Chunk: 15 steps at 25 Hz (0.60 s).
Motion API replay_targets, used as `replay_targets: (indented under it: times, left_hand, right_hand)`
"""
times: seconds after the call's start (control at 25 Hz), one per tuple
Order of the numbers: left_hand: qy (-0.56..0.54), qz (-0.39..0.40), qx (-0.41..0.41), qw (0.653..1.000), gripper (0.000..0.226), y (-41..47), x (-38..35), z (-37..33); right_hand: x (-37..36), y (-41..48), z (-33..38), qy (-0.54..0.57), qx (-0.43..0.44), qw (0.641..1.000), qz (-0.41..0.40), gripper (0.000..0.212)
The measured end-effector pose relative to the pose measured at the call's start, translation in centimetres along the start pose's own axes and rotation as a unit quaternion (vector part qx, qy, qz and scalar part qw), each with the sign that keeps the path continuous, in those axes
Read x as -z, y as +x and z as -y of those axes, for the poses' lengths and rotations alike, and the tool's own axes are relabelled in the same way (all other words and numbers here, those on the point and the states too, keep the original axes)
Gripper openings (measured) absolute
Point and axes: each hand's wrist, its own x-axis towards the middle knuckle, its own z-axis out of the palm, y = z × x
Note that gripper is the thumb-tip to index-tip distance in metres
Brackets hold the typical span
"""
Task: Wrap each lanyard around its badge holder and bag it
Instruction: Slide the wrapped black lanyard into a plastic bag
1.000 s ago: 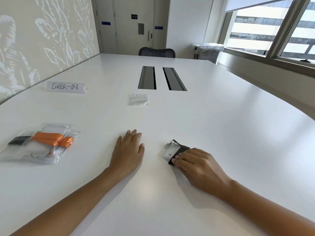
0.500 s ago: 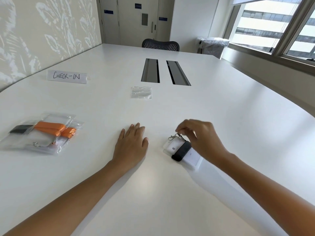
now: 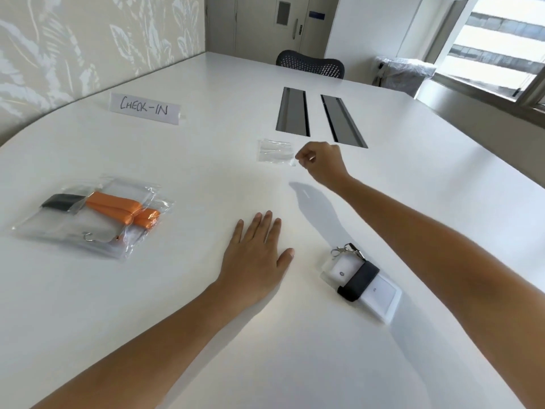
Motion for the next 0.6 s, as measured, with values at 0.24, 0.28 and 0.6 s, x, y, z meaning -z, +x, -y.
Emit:
replay_targets:
  times: [0.24, 0.28, 0.6]
  left_hand:
    - [0.000, -0.022, -0.015, 1.000, 0.067, -0.1, -0.2, 0.5]
    - [0.001, -0.021, -0.017, 1.000, 0.067, -0.1, -0.3, 0.5]
    - [0.001, -0.026, -0.023, 0.999, 0.068, -0.3, -0.4, 0.6]
  right_hand:
    - [-5.1, 9.6, -1.9, -0.094, -0.071, 0.992, 0.039, 0.040]
    - [-5.9, 10.8, -2.2, -0.111, -0.072, 0.990, 0.057, 0.042]
    - [-10.1, 14.4, -2.5, -0.216, -0.060, 0.964, 0.140, 0.039]
